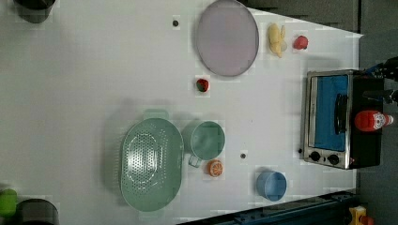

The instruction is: Pick Ketchup from oven and place it on table.

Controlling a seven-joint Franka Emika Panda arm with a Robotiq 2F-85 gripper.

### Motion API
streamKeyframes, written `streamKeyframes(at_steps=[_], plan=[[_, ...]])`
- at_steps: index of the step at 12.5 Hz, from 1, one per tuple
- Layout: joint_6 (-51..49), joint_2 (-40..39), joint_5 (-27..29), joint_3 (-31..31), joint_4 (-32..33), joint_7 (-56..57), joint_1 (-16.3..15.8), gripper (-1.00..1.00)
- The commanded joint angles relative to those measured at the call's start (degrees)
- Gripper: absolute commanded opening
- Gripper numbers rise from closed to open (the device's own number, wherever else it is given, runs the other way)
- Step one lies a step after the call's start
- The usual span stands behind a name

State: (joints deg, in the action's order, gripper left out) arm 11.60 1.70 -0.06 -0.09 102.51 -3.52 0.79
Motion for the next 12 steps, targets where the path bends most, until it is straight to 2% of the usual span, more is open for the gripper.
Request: streamKeyframes(at_steps=[1, 2, 3, 9, 12], plan=[[-11.53, 26.98, 0.59, 0.12, 16.28, 2.87, 1.47, 0.58], [-11.53, 26.94, 0.59, -0.17, 16.29, 2.87, 1.49, 0.84], [-11.27, 26.79, 0.55, -0.59, 16.39, 2.87, 1.54, 1.0], [-8.06, 20.99, 0.4, -9.43, 16.38, 2.89, 3.55, 1.0], [3.82, 16.69, -1.87, -16.32, 16.38, 3.46, 4.35, 1.0]])
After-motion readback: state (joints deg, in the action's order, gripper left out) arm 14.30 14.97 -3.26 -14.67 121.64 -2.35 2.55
